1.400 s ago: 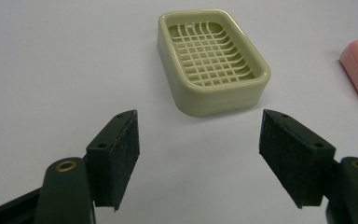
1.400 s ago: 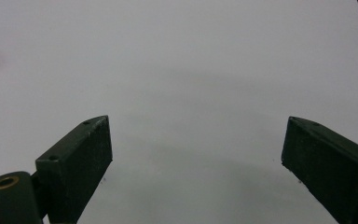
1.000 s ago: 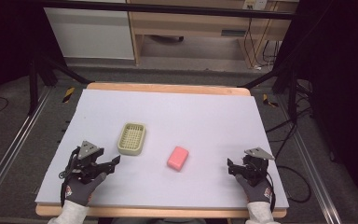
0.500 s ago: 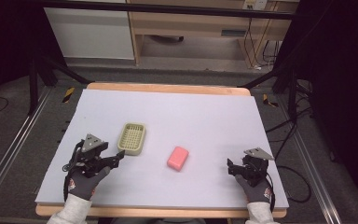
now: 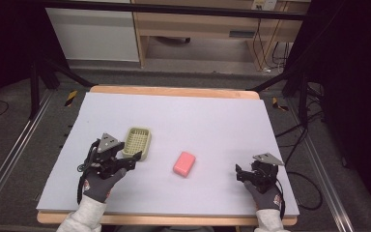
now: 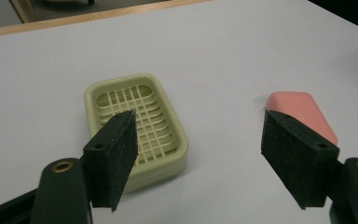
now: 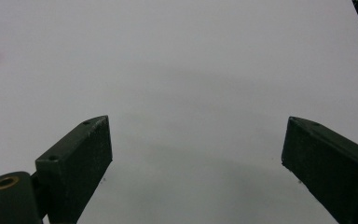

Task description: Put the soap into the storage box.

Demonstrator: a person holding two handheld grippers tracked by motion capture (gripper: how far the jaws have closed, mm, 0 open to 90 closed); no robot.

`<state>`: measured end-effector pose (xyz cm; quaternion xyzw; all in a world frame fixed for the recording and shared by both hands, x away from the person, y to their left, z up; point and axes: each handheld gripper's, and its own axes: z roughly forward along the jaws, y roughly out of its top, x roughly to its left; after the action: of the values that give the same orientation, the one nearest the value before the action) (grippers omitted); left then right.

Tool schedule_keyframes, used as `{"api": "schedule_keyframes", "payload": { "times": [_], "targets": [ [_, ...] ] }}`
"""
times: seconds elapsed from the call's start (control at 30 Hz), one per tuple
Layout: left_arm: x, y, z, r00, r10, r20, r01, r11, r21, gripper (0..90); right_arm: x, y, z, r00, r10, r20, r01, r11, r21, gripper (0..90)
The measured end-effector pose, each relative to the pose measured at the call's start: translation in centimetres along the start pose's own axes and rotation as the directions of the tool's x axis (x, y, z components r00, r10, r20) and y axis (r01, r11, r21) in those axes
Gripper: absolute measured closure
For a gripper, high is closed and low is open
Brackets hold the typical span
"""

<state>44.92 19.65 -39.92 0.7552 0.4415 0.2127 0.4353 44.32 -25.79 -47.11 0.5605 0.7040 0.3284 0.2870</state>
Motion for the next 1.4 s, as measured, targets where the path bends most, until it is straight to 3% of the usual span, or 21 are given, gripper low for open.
{"api": "schedule_keyframes", "payload": {
  "times": [0.63,1.4],
  "targets": [
    [-1.8,0.9,1.6,0.9989,0.034,0.031,-0.035,0.9992,0.022,25.9,0.1,0.0,-0.1,1.0000,0.001,0.003,-0.001,1.000,-0.001,8.8],
    [-4.8,2.0,3.9,0.9921,0.095,0.082,-0.099,0.9936,0.055,25.1,0.0,0.0,-0.1,1.0000,0.002,0.002,-0.002,1.000,-0.001,8.6]
  ]
}}
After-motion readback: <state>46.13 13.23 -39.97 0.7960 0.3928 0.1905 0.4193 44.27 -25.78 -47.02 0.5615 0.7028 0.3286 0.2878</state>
